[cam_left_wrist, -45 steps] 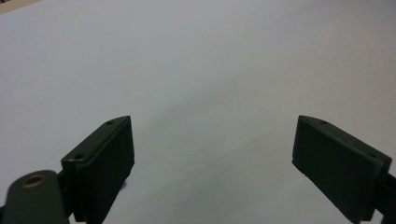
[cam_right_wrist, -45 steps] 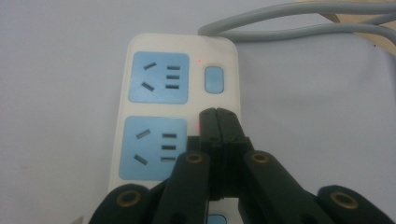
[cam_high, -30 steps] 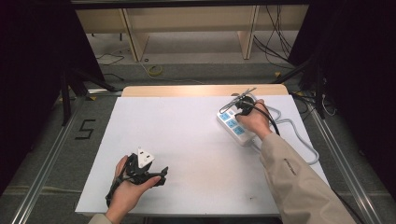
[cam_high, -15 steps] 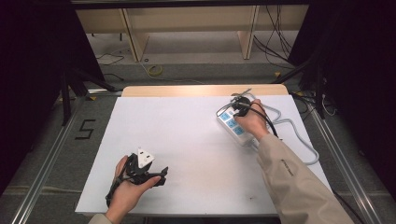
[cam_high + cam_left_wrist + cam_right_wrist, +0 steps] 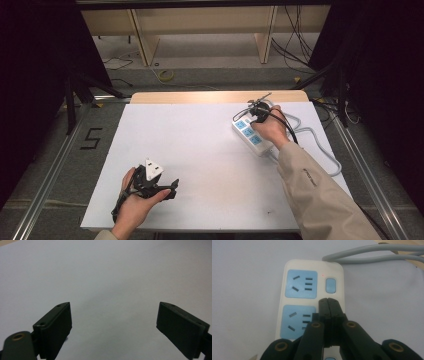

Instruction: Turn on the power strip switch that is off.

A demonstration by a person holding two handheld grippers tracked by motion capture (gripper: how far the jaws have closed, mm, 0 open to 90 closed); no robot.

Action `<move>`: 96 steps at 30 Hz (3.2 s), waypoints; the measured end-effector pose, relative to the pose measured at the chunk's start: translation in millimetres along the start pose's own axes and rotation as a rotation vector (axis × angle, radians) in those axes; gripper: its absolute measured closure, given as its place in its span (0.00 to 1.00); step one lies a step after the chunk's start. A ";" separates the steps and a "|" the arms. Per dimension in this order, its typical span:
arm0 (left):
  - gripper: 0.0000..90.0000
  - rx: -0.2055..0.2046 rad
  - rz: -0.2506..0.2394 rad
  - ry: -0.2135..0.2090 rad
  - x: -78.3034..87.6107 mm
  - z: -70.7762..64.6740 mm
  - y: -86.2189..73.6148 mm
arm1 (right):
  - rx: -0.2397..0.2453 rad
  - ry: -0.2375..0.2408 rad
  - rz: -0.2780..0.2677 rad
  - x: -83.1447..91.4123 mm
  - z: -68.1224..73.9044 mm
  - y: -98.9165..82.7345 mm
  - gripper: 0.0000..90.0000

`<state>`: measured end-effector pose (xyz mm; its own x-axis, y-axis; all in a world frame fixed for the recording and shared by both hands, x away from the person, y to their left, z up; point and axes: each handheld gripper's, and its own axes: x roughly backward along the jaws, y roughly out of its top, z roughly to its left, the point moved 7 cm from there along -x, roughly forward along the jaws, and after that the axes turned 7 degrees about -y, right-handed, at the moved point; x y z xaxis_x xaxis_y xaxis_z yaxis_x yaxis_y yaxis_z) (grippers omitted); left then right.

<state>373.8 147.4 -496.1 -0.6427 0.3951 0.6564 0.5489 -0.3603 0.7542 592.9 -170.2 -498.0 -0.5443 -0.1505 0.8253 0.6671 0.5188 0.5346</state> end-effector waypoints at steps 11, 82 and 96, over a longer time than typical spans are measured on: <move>0.14 0.001 0.000 0.000 -0.9 -0.3 0.6 | 0.010 -0.013 0.022 1.9 -3.3 -2.6 1.00; 0.14 -0.001 0.006 0.002 -0.6 -0.7 0.1 | -0.030 0.001 0.025 -0.1 -2.7 -6.2 1.00; 0.14 -0.001 0.005 0.001 -0.9 -0.8 0.4 | -0.031 -0.004 -0.009 2.8 -0.5 -6.6 0.98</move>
<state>374.1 146.2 -496.4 -0.6408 0.3922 0.6600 0.5512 -0.3633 0.7511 587.2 -174.4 -499.2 -0.5521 -0.1518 0.8198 0.6778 0.4909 0.5474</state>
